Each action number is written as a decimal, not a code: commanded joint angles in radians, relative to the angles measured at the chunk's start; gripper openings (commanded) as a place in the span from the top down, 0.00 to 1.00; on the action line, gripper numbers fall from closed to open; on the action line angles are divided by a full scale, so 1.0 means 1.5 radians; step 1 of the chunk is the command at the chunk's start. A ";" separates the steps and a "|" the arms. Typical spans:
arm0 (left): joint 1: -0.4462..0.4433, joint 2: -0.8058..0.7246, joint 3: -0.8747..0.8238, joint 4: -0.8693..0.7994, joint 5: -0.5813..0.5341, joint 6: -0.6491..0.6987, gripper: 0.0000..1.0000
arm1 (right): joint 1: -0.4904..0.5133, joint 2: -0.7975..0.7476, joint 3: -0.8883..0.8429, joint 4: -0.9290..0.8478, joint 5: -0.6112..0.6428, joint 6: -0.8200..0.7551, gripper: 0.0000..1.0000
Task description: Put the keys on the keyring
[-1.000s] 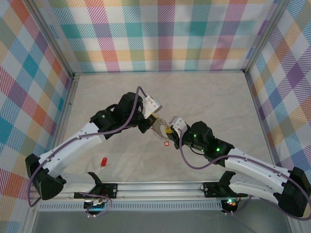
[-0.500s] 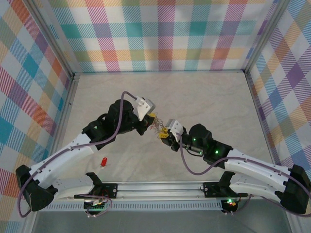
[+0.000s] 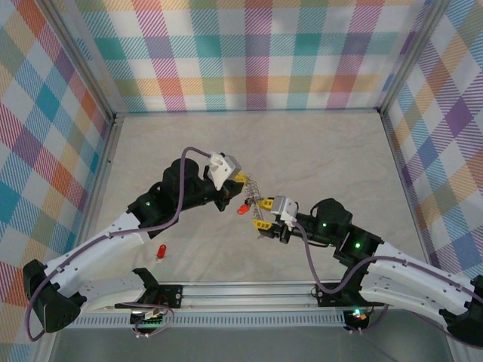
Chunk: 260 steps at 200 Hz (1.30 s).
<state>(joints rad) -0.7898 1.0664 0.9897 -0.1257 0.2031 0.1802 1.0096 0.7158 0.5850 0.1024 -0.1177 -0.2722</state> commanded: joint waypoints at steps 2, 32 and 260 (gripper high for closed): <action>0.010 -0.004 -0.006 0.046 -0.014 0.010 1.00 | 0.013 -0.034 0.003 -0.044 -0.039 -0.062 0.56; 0.010 -0.008 -0.013 0.059 -0.019 0.009 1.00 | 0.013 -0.054 0.003 -0.050 -0.046 -0.084 0.54; 0.014 -0.056 -0.057 0.107 0.121 0.019 1.00 | -0.248 0.222 0.376 -0.351 -0.272 -0.262 0.76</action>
<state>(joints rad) -0.7753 1.0100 0.9054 -0.0422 0.3279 0.2214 0.6415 1.0313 1.1072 -0.3786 -0.4847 -0.5884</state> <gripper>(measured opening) 0.049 0.220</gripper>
